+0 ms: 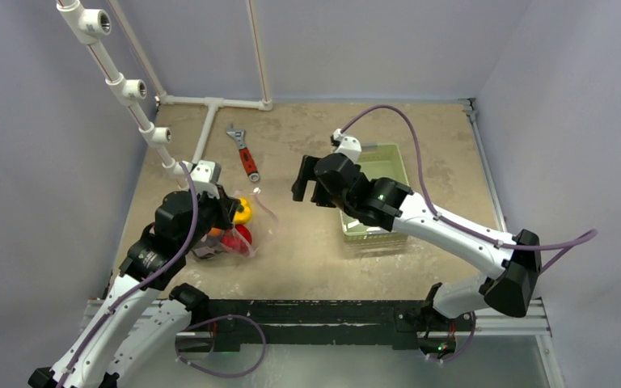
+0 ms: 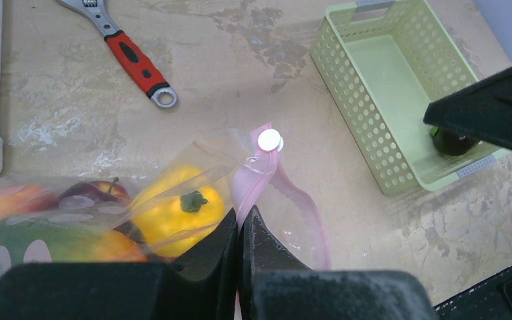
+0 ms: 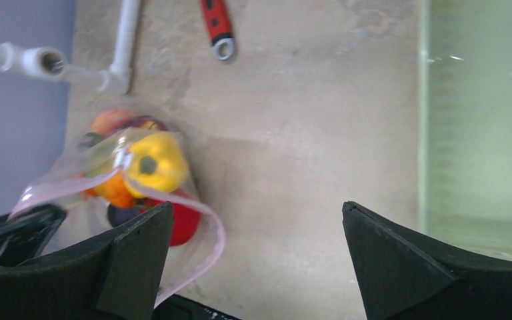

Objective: Place the food in the zip-top bag and seal the zipper
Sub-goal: Place the fake vegetable in the zipper food storage bag, then move the bin to the center of the board.

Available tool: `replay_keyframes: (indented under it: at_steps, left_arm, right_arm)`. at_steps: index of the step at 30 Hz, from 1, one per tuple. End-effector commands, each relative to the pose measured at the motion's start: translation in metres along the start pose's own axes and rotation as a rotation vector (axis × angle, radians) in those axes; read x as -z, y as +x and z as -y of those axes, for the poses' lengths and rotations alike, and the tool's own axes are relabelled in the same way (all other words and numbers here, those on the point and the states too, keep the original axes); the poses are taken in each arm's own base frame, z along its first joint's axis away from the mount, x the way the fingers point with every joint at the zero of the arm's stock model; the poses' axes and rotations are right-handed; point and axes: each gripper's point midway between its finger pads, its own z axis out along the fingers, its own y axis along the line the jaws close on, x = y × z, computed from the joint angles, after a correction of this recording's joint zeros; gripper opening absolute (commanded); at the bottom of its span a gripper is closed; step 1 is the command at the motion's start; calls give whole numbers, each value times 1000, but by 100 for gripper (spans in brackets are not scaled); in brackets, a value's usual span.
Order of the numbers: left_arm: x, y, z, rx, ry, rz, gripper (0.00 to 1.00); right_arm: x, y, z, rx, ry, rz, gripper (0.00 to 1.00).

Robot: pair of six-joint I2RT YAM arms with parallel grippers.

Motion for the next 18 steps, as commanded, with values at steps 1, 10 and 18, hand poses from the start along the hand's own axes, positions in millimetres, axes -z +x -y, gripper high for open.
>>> replay_keyframes:
  at_steps: [1,10,18]
  left_arm:
    - [0,-9,6,5,30,37,0]
    - [-1,-9,8,3,39,35,0]
    - [0,-9,9,3,43,37,0]
  right_arm:
    - [4,-8,54,-99,188,28,99]
    - [-8,0,132,-187,456,32,99]
    - [-18,7,155,-209,511,15,99]
